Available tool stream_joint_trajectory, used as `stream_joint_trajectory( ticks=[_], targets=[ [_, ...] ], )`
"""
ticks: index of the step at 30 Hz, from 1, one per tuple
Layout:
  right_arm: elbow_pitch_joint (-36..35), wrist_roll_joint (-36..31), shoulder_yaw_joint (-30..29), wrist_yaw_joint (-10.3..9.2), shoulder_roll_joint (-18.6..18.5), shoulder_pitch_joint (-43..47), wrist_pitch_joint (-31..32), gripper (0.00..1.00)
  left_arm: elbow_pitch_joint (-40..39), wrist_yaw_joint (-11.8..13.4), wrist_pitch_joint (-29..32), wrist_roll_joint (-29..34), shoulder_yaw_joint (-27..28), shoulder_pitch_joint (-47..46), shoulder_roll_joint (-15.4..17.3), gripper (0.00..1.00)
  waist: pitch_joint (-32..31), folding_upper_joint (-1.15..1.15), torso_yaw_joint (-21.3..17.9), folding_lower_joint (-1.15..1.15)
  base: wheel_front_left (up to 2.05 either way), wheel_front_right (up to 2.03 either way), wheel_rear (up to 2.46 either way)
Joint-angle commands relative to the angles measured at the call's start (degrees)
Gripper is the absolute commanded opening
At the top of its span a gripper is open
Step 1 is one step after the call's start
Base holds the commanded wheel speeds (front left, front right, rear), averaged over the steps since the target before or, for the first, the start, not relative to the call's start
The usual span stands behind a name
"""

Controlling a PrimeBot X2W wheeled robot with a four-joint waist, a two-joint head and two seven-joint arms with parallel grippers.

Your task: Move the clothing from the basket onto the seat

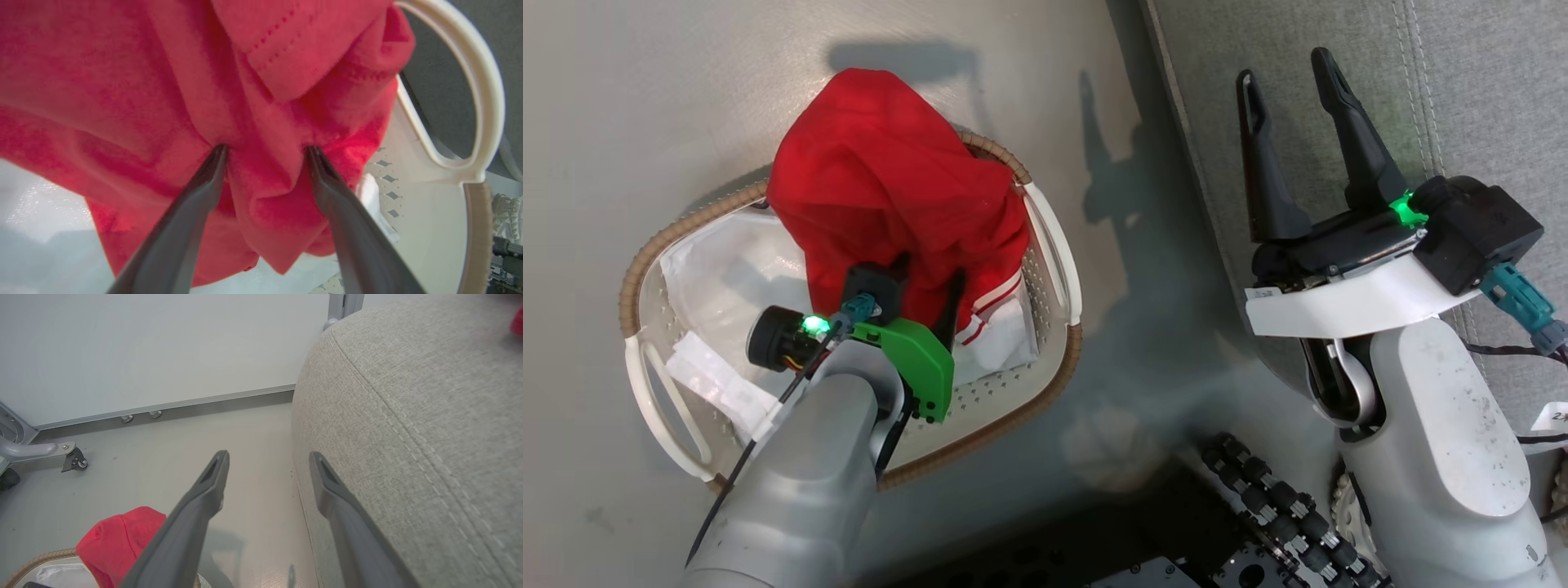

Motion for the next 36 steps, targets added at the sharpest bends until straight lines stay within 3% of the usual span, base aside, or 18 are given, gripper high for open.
stream_joint_trajectory(
  ticks=[1,2,3,12,21,36],
  targets=[
    [-0.13,0.41,0.08,-0.08,-0.13,0.41,-0.26,1.00,0.59,-0.17,-0.02,0.45,0.28,-1.06,0.42,0.80,-0.12,0.00,-0.20,-0.01,0.00,0.00,0.00],
    [0.02,0.50,0.17,-0.08,-0.12,0.44,-0.26,1.00,0.94,-0.16,-0.02,0.35,0.30,-1.09,0.36,0.36,-0.25,0.00,-0.29,-0.01,0.00,0.00,0.00],
    [0.19,0.49,0.25,-0.08,-0.11,0.46,-0.26,1.00,1.27,-0.17,-0.02,0.27,0.05,-1.02,0.31,0.00,-0.40,0.00,-0.37,-0.01,0.00,0.00,0.00],
    [2.82,0.44,-0.66,-0.07,-0.12,1.13,-0.26,1.00,-1.07,-0.17,-0.02,-1.47,-0.48,3.13,0.05,0.00,-5.10,0.00,0.18,-0.01,0.00,0.00,0.00],
    [6.72,-1.41,0.18,-0.08,-0.14,3.00,-0.26,1.00,-4.78,-0.17,-0.02,-3.05,-1.67,8.76,-0.23,0.00,-13.49,0.00,4.43,-0.01,0.00,0.00,0.00],
    [12.23,-3.94,0.18,-0.08,-0.17,8.94,-0.25,1.00,-16.40,-0.17,-0.03,-0.43,5.06,19.54,0.61,0.00,-27.40,0.00,11.58,-0.01,0.00,0.00,0.00]
  ],
)
